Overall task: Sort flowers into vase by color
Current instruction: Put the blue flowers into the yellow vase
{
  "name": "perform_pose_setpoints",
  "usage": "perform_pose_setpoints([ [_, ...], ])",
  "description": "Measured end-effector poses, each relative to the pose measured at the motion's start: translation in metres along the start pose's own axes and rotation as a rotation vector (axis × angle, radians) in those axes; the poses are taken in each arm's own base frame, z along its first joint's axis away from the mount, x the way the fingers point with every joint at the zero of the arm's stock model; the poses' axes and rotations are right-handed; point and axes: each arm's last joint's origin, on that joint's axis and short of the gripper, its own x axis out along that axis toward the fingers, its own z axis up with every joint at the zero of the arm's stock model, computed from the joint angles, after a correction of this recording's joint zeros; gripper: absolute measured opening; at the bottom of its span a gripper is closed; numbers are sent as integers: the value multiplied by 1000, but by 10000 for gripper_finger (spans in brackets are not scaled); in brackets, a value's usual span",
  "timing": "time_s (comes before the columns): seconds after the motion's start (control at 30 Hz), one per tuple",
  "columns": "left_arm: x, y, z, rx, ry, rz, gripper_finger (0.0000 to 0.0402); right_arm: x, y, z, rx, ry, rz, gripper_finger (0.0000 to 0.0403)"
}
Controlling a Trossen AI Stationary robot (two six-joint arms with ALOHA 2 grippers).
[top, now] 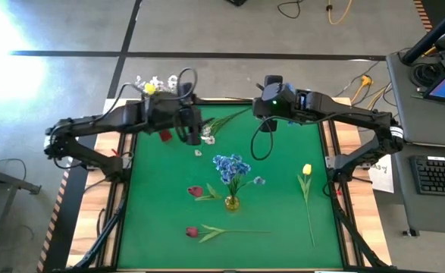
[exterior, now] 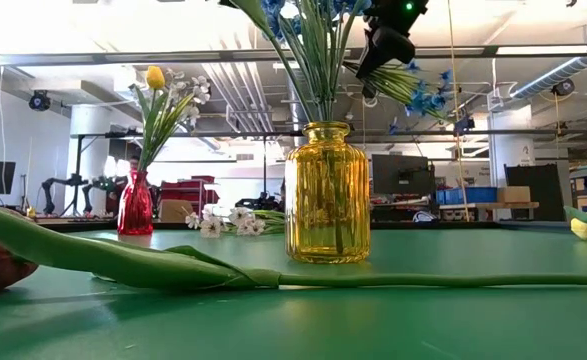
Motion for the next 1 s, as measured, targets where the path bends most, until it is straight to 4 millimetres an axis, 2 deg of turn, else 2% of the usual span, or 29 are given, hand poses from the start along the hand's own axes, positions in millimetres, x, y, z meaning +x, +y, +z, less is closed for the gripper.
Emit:
perform_pose_setpoints([
  [0.13,26,12,1,16,-12,-50,228,0,-1,1,-26,-11,-10,18],
  [0.33,59,26,6,69,18,-30,228,1,-1,1,-39,-8,-8,18],
  [0.63,96,28,6,140,131,-109,226,1,-1,1,-31,-4,-13,18],
  [1.0,99,33,8,129,122,-136,178,1,-1,1,-32,-3,-13,18],
])
